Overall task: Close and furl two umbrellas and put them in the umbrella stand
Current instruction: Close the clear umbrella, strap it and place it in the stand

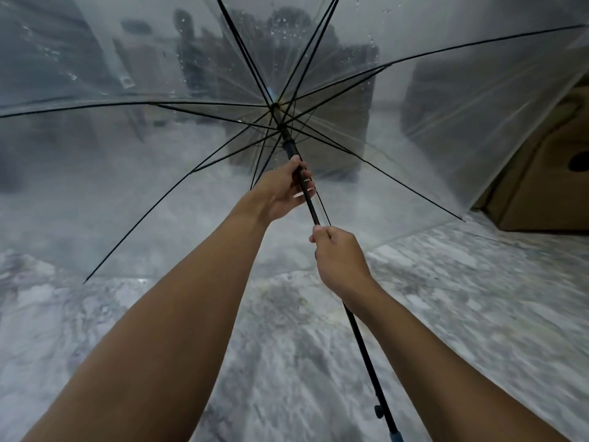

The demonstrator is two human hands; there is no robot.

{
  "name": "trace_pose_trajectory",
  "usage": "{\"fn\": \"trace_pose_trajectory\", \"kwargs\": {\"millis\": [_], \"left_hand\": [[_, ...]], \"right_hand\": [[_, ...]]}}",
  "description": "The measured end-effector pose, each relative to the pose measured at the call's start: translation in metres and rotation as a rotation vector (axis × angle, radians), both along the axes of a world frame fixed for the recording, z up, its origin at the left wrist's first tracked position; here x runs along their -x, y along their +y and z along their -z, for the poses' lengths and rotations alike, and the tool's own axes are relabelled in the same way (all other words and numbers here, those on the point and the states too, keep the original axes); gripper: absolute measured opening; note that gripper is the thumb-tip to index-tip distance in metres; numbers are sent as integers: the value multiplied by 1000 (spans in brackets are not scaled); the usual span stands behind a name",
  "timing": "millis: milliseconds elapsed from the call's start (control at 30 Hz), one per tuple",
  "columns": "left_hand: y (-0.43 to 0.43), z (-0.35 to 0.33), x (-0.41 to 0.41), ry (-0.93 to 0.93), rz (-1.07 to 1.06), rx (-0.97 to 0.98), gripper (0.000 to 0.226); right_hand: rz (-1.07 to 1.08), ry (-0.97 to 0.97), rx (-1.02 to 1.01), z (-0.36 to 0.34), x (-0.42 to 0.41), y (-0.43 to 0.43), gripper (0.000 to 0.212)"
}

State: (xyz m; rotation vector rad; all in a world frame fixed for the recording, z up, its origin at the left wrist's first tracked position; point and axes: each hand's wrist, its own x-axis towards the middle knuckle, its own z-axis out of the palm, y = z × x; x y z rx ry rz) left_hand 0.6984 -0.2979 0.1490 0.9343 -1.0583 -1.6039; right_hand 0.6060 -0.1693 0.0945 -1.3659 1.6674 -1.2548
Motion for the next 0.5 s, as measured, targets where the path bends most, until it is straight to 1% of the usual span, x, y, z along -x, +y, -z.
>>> {"fn": "trace_pose_trajectory", "kwargs": {"millis": [100,200,300,367,433,500], "left_hand": [[7,-2,14,17,37,-17,28],[20,-1,37,48,95,-46,30],[20,-4,45,176,99,-24,34],[14,-6,42,281,60,-53,38],[8,-5,40,337,28,-82,39],[1,-7,37,374,-13,-97,38]], "right_hand": [[25,54,8,-16,11,-14,31],[35,37,30,-36,32,-33,37],[-32,52,-2,-44,45,-37,37],[-80,14,-33,-44,46,-35,33],[-145,-37,-74,-45,43,-31,30],[-235,-23,-122,-45,42,-25,23]]}}
